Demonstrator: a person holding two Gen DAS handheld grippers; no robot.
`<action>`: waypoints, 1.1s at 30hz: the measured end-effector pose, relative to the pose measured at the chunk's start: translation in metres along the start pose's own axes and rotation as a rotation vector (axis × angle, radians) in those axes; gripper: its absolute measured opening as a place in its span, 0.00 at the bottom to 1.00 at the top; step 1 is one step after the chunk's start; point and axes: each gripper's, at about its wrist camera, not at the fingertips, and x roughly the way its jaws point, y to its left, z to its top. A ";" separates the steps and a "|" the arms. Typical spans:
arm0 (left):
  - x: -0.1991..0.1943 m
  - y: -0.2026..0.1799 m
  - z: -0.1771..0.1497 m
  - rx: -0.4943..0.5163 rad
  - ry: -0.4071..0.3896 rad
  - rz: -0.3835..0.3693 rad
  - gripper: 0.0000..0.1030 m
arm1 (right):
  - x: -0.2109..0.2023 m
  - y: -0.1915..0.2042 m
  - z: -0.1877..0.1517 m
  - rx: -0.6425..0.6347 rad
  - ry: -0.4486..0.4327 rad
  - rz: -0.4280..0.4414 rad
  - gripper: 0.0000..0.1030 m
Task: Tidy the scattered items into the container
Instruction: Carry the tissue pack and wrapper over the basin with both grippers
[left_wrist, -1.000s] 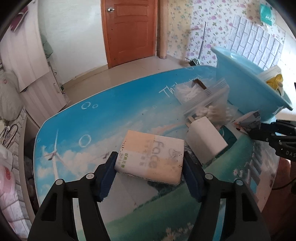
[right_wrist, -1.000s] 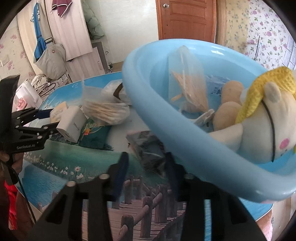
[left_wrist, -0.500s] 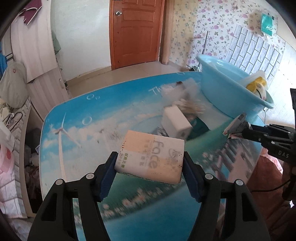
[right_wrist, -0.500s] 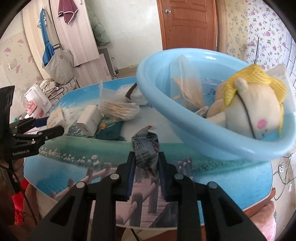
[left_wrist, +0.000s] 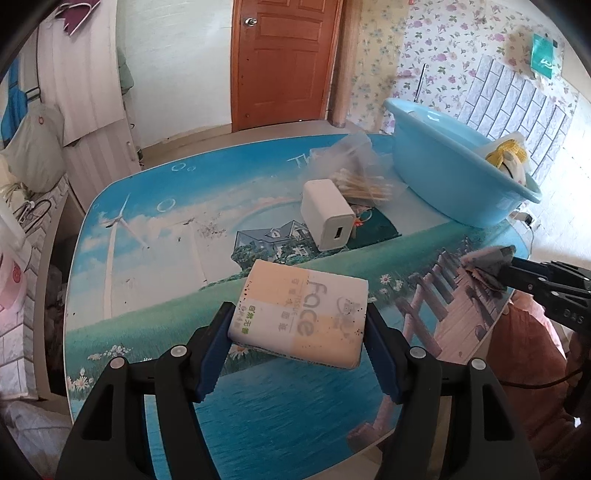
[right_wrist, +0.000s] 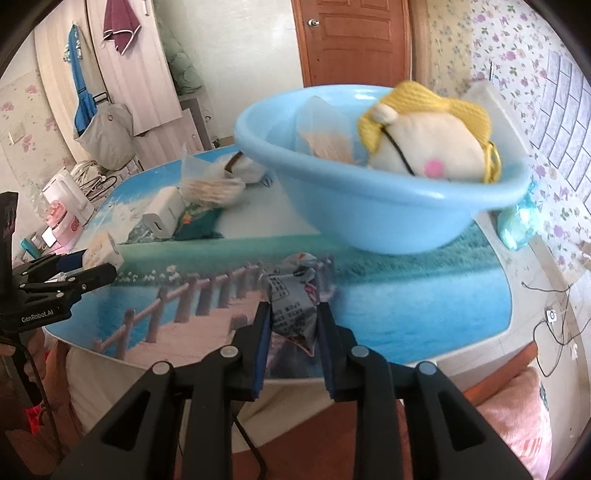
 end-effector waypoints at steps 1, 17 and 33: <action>0.000 -0.003 0.000 0.000 0.000 0.006 0.65 | 0.000 0.000 -0.001 0.000 0.000 -0.002 0.27; 0.015 -0.003 -0.009 0.028 0.017 0.046 0.74 | 0.013 0.012 -0.002 -0.048 0.003 0.003 0.55; -0.006 -0.010 -0.001 0.024 -0.045 -0.002 0.62 | 0.008 0.014 -0.006 -0.095 -0.038 0.022 0.23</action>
